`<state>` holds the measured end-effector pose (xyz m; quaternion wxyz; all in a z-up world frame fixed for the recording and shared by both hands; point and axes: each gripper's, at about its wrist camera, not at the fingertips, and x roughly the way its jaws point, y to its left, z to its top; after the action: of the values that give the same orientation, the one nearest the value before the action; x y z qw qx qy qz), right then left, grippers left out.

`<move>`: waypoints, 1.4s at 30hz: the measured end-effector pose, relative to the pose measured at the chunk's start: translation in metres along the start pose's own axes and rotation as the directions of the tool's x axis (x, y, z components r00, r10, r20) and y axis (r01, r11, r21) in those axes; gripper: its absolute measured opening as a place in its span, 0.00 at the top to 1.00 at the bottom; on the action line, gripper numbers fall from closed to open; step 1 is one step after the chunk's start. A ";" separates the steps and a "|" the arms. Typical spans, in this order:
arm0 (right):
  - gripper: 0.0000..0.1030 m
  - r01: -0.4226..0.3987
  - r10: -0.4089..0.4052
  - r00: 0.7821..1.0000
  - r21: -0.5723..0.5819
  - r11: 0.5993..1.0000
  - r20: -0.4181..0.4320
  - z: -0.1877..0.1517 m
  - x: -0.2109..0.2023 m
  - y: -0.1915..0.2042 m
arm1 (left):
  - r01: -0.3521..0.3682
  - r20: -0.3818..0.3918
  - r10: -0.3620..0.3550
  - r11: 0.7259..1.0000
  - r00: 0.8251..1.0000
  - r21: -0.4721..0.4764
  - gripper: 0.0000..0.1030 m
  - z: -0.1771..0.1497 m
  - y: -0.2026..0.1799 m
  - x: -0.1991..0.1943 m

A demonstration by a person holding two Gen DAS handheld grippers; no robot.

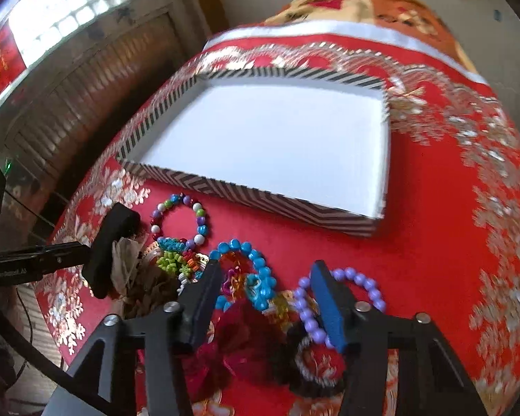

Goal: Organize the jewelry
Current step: 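Grasp the black velvet pad with the left tool while the right tool grasps the blue bead bracelet, then carry the pad and blue bracelet into the tray and open both tools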

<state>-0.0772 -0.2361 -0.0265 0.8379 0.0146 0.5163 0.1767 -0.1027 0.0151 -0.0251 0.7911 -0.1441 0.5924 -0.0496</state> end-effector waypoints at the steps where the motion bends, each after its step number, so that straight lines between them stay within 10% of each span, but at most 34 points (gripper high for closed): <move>1: 0.53 0.003 -0.003 1.000 -0.013 1.000 -0.013 0.002 0.005 0.001 | -0.003 -0.005 0.003 1.000 1.000 0.001 0.55 0.000 0.001 0.002; 12: 0.78 0.045 -0.053 0.996 -0.111 0.993 -0.074 0.004 0.039 0.006 | -0.065 -0.027 0.067 0.996 0.997 0.067 0.54 0.004 -0.009 0.025; 14: 0.92 0.062 -0.071 0.995 -0.129 0.990 -0.065 0.004 0.039 0.008 | -0.063 -0.018 0.064 0.995 0.998 0.071 0.67 0.004 -0.009 0.024; 19: 0.92 -0.004 0.002 1.000 -0.067 0.998 -0.018 0.005 0.024 0.002 | -0.053 0.013 0.053 0.998 0.999 0.032 0.82 0.010 -0.001 0.010; 42: 0.92 -0.006 0.010 0.981 -0.020 1.000 0.195 0.061 -0.062 -0.002 | -0.105 0.205 0.075 0.985 0.976 0.139 0.83 0.096 -0.047 -0.035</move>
<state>-0.0483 -0.2475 0.0550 0.8837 0.0258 0.4300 0.1830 -0.0172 -0.0042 0.0453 0.8563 -0.0620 0.5109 -0.0430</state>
